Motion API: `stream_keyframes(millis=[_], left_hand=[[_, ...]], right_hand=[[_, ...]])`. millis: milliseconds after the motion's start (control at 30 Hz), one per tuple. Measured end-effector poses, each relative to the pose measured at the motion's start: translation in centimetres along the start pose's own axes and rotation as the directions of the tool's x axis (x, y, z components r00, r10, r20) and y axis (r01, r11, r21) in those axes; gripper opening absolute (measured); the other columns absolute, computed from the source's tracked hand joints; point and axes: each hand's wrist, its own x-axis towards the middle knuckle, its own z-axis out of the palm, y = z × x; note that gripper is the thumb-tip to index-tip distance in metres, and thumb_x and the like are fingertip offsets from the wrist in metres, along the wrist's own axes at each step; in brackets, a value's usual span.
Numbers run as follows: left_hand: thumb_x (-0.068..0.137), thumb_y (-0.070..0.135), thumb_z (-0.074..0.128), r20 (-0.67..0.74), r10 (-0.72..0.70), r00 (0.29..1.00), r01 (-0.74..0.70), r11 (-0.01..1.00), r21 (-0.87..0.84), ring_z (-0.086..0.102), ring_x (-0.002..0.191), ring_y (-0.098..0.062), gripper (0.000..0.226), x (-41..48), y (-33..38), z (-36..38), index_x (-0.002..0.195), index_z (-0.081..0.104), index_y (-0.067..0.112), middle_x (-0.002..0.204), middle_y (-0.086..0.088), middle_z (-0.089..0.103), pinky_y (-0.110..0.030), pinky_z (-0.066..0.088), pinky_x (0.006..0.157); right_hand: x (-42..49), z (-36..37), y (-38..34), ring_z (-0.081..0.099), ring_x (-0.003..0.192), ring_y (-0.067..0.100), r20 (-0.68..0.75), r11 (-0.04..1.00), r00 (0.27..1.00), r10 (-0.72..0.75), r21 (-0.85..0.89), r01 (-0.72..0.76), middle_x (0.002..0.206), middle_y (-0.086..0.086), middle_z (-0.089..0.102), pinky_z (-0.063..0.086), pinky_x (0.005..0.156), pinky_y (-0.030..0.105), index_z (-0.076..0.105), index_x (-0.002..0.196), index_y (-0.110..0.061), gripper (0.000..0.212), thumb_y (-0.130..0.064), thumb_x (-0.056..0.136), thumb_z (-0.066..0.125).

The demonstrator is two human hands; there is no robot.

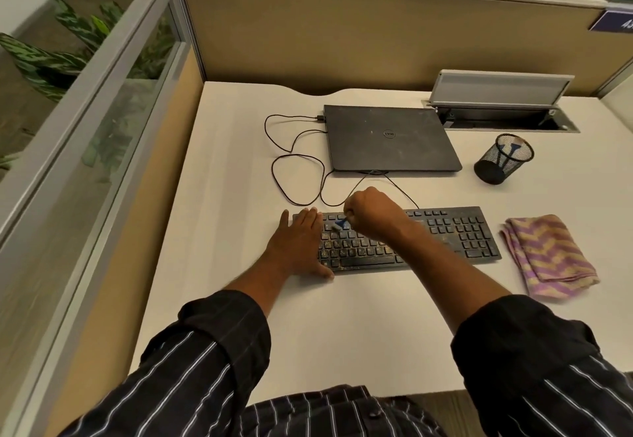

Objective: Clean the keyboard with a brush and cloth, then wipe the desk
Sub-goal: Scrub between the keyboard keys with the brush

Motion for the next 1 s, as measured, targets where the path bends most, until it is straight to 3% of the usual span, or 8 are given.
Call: stream_keyframes(millis=[133, 300, 367, 533, 700, 900, 1000], left_hand=[[0.065, 0.087, 0.064, 0.001, 0.015, 1.0, -0.015, 1.0, -0.012, 0.007, 0.154, -0.027, 0.137, 0.0, -0.2, 0.1, 0.158, 0.004, 0.007, 0.167, -0.012, 0.008, -0.056, 0.005, 0.123], [0.064, 0.087, 0.065, -0.003, 0.028, 1.0, -0.028, 0.999, -0.02, 0.007, 0.154, -0.026, 0.137, 0.0, -0.5, 0.0, 0.158, 0.006, 0.008, 0.167, -0.011, 0.008, -0.056, 0.006, 0.123], [0.065, 0.087, 0.064, 0.009, 0.03, 1.0, -0.029, 0.999, -0.016, 0.006, 0.155, -0.026, 0.137, 0.0, -0.6, 0.0, 0.159, 0.004, 0.007, 0.168, -0.011, 0.007, -0.056, 0.005, 0.123], [0.066, 0.087, 0.063, 0.014, 0.021, 1.0, -0.021, 1.0, -0.014, 0.004, 0.155, -0.025, 0.137, -0.3, -0.9, -0.1, 0.159, 0.002, 0.007, 0.168, -0.011, 0.005, -0.056, 0.005, 0.123], [0.066, 0.086, 0.063, 0.005, 0.025, 1.0, -0.025, 0.999, -0.021, 0.004, 0.155, -0.024, 0.136, -0.5, -0.9, -0.2, 0.159, 0.003, 0.007, 0.168, -0.01, 0.006, -0.056, 0.005, 0.123], [0.066, 0.087, 0.062, 0.017, 0.009, 1.0, -0.009, 1.0, -0.015, 0.003, 0.155, -0.025, 0.138, -0.5, -0.9, -0.1, 0.159, 0.0, 0.007, 0.168, -0.01, 0.003, -0.056, 0.005, 0.123], [0.066, 0.087, 0.062, 0.01, 0.008, 1.0, -0.008, 1.0, -0.018, 0.002, 0.155, -0.024, 0.137, -0.6, -0.9, -0.1, 0.159, 0.001, 0.007, 0.168, -0.01, 0.003, -0.056, 0.006, 0.123]], right_hand=[[-0.2, 0.2, 0.0, 0.064, 0.08, 0.018, 0.095, 1.0, 0.995, 0.026, -0.012, -0.025, 0.093, 0.009, 0.07, 0.056, 0.077, 0.032, 0.07, 0.097, -0.005, 0.016, -0.017, 0.092, 0.061], [0.0, -0.1, -0.9, 0.062, 0.074, 0.017, -0.013, 0.999, 1.0, -0.009, 0.046, 0.01, 0.089, 0.008, 0.072, 0.047, 0.062, 0.025, 0.072, 0.094, -0.006, 0.019, -0.012, 0.094, 0.054], [-0.2, 0.3, -1.2, 0.059, 0.073, 0.015, 0.014, 1.0, 1.0, -0.007, 0.016, 0.006, 0.088, 0.006, 0.069, 0.042, 0.059, 0.022, 0.071, 0.094, -0.007, 0.017, -0.013, 0.095, 0.056], [-0.3, 0.8, -1.3, 0.06, 0.074, 0.015, 0.078, 1.0, 0.997, -0.018, -0.014, 0.019, 0.09, 0.008, 0.07, 0.05, 0.067, 0.028, 0.07, 0.09, -0.007, 0.015, -0.017, 0.094, 0.059], [0.1, 0.1, -1.5, 0.064, 0.075, 0.02, -0.042, 0.999, 0.998, -0.037, 0.029, 0.038, 0.089, 0.009, 0.072, 0.056, 0.07, 0.034, 0.072, 0.093, -0.009, 0.02, -0.013, 0.095, 0.052], [0.0, 1.1, -1.7, 0.062, 0.075, 0.016, 0.087, 0.999, 0.996, -0.036, 0.011, 0.035, 0.091, 0.008, 0.071, 0.048, 0.064, 0.025, 0.071, 0.095, -0.008, 0.019, -0.015, 0.096, 0.054], [0.1, 0.6, -1.7, 0.062, 0.073, 0.016, 0.034, 0.998, 0.998, -0.051, 0.033, 0.05, 0.09, 0.008, 0.072, 0.043, 0.059, 0.023, 0.072, 0.094, -0.008, 0.021, -0.014, 0.096, 0.051]])
